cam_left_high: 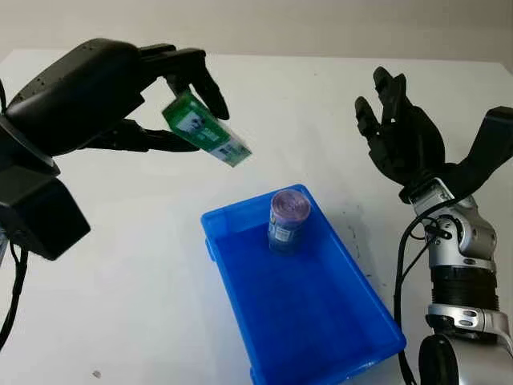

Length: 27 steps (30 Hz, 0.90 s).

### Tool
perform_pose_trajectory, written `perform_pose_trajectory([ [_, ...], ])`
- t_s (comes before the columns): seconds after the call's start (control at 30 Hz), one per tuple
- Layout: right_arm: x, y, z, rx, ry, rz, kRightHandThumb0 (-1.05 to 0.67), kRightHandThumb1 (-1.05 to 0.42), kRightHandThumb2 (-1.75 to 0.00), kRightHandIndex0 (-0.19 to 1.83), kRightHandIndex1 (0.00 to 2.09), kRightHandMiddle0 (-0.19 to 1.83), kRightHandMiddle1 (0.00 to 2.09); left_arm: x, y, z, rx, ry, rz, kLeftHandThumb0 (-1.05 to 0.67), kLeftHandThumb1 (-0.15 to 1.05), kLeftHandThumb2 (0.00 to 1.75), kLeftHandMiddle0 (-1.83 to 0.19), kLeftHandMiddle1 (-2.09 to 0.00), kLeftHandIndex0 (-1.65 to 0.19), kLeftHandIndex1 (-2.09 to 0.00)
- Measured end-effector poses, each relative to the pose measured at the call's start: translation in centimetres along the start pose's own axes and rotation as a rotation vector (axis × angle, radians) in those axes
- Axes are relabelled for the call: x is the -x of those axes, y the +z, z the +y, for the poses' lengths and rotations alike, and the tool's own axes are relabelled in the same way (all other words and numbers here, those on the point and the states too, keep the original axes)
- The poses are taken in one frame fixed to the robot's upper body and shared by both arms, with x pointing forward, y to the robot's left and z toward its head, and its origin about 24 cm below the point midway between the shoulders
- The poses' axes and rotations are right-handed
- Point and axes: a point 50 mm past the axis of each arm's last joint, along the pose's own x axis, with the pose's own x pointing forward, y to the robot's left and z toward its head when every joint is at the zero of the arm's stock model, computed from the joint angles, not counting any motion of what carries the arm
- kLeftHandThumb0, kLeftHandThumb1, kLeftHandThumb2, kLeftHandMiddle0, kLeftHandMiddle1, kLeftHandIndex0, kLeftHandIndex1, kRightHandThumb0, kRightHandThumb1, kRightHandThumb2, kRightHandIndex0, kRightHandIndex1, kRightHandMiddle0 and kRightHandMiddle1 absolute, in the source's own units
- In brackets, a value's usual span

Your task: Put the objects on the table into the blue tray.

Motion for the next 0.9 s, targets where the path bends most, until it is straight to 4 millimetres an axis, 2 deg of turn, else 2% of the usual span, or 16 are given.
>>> perform_pose_trajectory([
  [0.1,0.0,-0.1,0.0,-0.001,0.002,0.005,-0.73,-1.05,-0.69,-0.19,0.0,-0.19,0.0,0.1,0.6,0.2,0.004,-0.005,-0.015,-0.21,0.99,0.06,-0.29,-1.35,-0.32,-1.25],
  [0.23,-0.1,-0.5,-0.2,-0.01,0.006,0.022,-0.73,-1.05,-0.69,-0.19,0.0,-0.19,0.0,0.2,1.3,0.0,0.026,-0.012,-0.021,-0.24,0.99,0.06,-0.3,-1.52,-0.34,-1.26],
  [0.4,-0.1,-0.5,-0.1,-0.008,0.011,0.019,-0.73,-1.05,-0.69,-0.19,0.0,-0.19,0.0,0.5,2.5,-0.2,0.072,-0.05,-0.021,-0.2,0.99,0.05,-0.27,-1.58,-0.32,-1.27],
  [0.57,-0.1,-0.5,-0.2,-0.004,0.006,0.018,-0.73,-1.05,-0.69,-0.19,0.0,-0.19,0.0,0.8,3.2,-0.2,0.102,-0.079,-0.038,-0.22,0.98,0.05,-0.25,-1.73,-0.3,-1.34],
  [0.67,-0.1,-0.5,-0.2,-0.004,0.005,0.018,-0.73,-1.05,-0.69,-0.19,0.0,-0.19,0.0,1.0,3.5,-0.4,0.107,-0.104,-0.051,-0.2,0.98,0.05,-0.22,-1.91,-0.28,-1.41],
  [0.73,-0.1,-0.4,-0.1,-0.003,0.008,0.016,-0.73,-1.05,-0.69,-0.19,0.0,-0.19,0.0,1.0,3.7,-0.6,0.106,-0.125,-0.061,-0.18,0.97,0.05,-0.21,-1.96,-0.29,-1.39],
  [0.77,-0.1,-0.4,-0.1,-0.003,0.01,0.014,-0.73,-1.05,-0.69,-0.19,0.0,-0.19,0.0,1.0,3.8,-0.6,0.104,-0.136,-0.065,-0.17,0.96,0.05,-0.23,-1.93,-0.3,-1.38],
  [0.9,-0.1,-0.4,-0.1,-0.002,0.01,0.011,-0.73,-1.05,-0.69,-0.19,0.0,-0.19,0.0,1.2,4.0,-1.1,0.086,-0.192,-0.086,-0.22,0.95,0.05,-0.34,-1.37,-0.32,-1.31],
])
